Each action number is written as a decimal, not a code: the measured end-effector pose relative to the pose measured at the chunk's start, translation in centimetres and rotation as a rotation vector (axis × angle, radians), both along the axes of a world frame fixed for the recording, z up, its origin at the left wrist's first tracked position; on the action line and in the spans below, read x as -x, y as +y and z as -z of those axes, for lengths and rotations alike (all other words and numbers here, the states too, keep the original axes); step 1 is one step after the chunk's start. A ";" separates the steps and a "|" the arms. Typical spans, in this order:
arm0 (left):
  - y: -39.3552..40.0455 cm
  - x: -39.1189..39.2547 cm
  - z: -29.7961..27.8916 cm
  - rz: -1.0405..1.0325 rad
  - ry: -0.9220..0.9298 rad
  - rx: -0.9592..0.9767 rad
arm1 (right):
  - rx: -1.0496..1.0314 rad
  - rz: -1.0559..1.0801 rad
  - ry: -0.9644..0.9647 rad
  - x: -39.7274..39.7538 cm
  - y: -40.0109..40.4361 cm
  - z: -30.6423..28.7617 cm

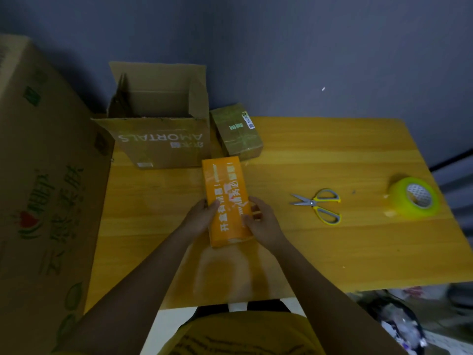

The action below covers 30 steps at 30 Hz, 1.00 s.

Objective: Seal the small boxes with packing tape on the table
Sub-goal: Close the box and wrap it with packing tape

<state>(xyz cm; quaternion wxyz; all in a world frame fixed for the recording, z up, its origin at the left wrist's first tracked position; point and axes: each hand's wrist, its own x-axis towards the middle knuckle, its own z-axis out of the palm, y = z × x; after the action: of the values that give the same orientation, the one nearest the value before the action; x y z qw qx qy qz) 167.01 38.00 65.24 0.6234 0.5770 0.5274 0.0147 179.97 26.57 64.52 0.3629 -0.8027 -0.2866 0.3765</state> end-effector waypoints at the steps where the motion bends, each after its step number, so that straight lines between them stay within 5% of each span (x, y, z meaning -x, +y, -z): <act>1: 0.0 -0.4 0.1 0.016 0.060 -0.154 | -0.006 0.020 0.006 -0.5 -0.3 0.2; 5: -0.7 -2.7 -1.3 0.097 0.184 -0.608 | -0.064 0.169 0.040 -3.4 -2.2 0.8; 9: -2.4 -6.7 -2.3 0.328 0.197 -0.783 | -0.117 0.309 0.060 -7.2 -5.6 0.8; 19: -12.2 -24.4 -2.2 0.627 0.020 -0.836 | -0.169 0.561 -0.142 -22.4 -17.7 0.0; 27: -20.2 -41.8 2.4 0.785 0.203 -0.611 | 0.077 0.202 -0.668 -37.5 -24.2 2.2; 30: -21.3 -46.1 4.4 0.834 0.255 -0.561 | 0.280 0.005 -0.649 -41.6 -24.1 3.0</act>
<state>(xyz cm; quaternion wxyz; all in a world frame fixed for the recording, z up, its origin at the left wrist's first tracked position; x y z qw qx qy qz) 213.13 16.73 60.87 0.3282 0.8803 0.3004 -0.1646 221.54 2.52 61.48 0.1402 -0.9231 -0.3310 0.1364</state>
